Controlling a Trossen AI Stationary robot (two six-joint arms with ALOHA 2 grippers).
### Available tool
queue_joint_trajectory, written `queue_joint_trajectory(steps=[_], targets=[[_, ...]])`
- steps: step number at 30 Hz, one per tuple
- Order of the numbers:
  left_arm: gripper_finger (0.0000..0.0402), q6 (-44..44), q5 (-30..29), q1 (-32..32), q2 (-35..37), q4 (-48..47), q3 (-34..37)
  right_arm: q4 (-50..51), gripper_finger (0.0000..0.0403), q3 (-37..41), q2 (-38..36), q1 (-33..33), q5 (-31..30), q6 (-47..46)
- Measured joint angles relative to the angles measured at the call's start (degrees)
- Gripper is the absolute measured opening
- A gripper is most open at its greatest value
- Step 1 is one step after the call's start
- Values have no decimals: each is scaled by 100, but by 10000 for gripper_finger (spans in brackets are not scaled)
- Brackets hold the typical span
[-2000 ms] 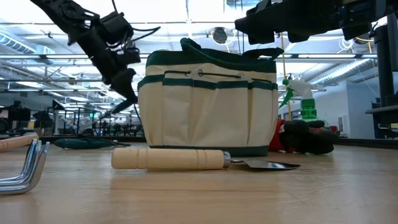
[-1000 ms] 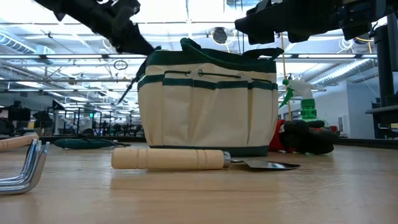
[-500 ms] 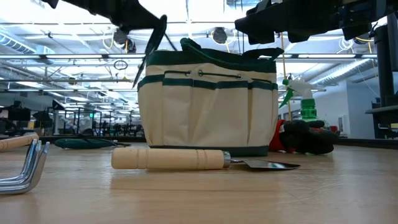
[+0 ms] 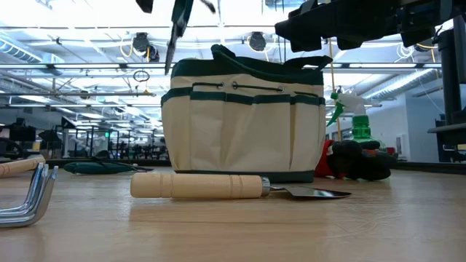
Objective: Pick & Place Garden tools in Gardening bag
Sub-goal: Put the top brown shears into the green gardening bag
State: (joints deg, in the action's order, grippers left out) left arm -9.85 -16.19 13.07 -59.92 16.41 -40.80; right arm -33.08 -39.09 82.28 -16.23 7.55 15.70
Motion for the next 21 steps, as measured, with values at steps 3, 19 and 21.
queue_joint_trajectory(steps=[3, 19, 21], targets=[[40, -81, 5, 186, 0, 280, 0, 0, 171, 0, 0, 1, 0, 0], [40, -548, 116, 513, -919, 1685, 0, -4, 171, 0, 0, 2, 0, 0], [40, -548, 136, 513, -1031, 1809, 0, -2, 171, 0, 0, 0, 0, 0]])
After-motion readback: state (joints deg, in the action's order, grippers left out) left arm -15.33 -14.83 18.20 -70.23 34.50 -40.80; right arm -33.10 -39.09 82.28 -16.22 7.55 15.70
